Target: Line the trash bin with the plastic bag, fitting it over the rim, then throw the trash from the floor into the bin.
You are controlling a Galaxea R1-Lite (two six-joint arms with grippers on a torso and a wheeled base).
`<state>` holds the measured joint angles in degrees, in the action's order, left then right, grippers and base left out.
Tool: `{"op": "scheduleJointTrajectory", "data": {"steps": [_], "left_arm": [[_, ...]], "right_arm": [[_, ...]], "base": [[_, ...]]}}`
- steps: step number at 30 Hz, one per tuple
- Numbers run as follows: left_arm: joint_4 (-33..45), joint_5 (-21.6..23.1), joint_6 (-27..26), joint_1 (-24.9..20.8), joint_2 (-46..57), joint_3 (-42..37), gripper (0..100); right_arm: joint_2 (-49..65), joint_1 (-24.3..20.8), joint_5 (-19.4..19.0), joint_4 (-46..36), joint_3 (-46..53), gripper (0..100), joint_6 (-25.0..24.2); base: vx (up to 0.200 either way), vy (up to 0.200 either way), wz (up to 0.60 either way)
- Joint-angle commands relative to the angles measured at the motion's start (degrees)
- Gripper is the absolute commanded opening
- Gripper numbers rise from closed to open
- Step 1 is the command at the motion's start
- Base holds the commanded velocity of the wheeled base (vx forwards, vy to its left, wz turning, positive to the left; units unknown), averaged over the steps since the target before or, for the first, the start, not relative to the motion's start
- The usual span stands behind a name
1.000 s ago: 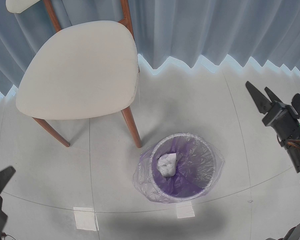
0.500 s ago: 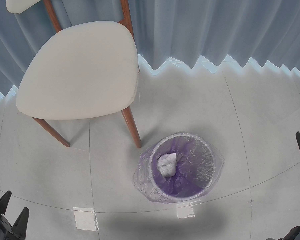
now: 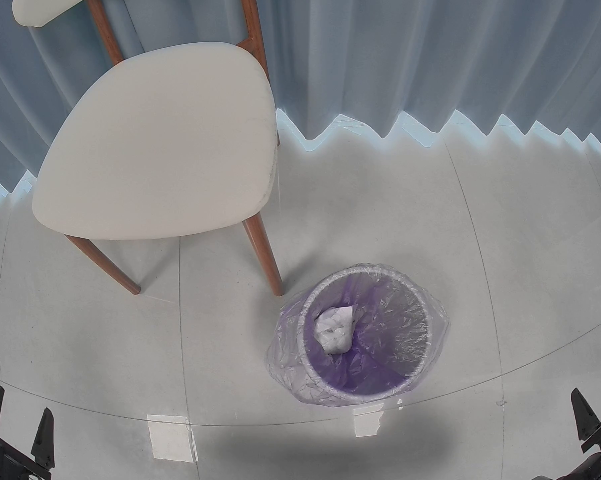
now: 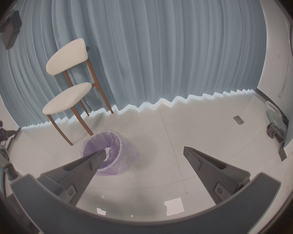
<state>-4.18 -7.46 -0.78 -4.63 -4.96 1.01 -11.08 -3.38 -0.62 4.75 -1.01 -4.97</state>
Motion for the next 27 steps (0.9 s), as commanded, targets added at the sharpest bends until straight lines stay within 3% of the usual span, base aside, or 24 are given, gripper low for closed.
{"op": "scheduleJointTrajectory", "data": {"steps": [1, 4, 6, 7, 10, 12, 16, 19, 22, 23, 27], "left_arm": [[1.37, 1.22, -8.27, 4.72, 4.96, -1.01, 100], [1.19, 2.36, -7.66, 4.72, 4.96, -1.01, 100], [1.37, 0.96, -3.97, 4.63, 4.96, -1.01, 100], [1.28, -0.71, -2.74, 4.63, 4.96, -1.01, 100], [1.37, -7.13, -1.24, 4.72, 4.96, -1.01, 100], [1.46, -7.74, -0.71, 4.72, 4.96, -1.01, 100], [1.72, -7.48, 5.88, 4.72, 4.96, -1.01, 100], [1.63, -6.51, 6.84, 4.63, 4.96, -1.01, 100], [1.63, 1.40, 0.69, 4.63, 4.96, -1.01, 100], [1.54, 2.10, -0.63, 4.63, 4.96, -1.01, 100], [1.81, -6.51, 2.01, 4.72, 4.96, -0.84, 100]], "right_arm": [[9.50, 3.99, -1.58, -3.00, 0.40, 100, 1.63], [9.67, 3.99, 0.80, -2.47, 0.57, 100, 0.40], [10.20, 3.90, 6.95, -2.73, 0.84, 100, 0.32], [10.38, 3.82, 7.13, -2.82, 0.84, 100, 0.14], [10.91, 3.73, 6.69, -2.56, 0.92, 100, 1.19], [10.99, 3.64, 5.90, -3.08, 0.84, 100, 2.42], [10.91, 3.64, 1.85, -4.93, 0.84, 100, 4.09], [10.99, 3.64, 1.68, -4.75, 0.92, 100, 4.27], [10.99, 3.64, 1.76, -4.75, 0.92, 100, 4.36], [10.99, 3.64, 1.76, -4.75, 0.92, 100, 4.36], [10.99, 3.64, 2.12, -4.67, 0.92, 100, 4.01]], "base": [[0.000, 0.000, 0.00], [0.000, 0.000, 0.00], [0.000, 0.000, 0.00], [0.000, 0.000, 0.00], [0.000, 0.000, 0.00], [0.000, 0.000, 0.00], [0.000, 0.000, 0.00], [0.000, 0.000, 0.00], [0.000, 0.000, 0.00], [0.000, 0.000, 0.00], [0.000, 0.000, 0.00]]}}
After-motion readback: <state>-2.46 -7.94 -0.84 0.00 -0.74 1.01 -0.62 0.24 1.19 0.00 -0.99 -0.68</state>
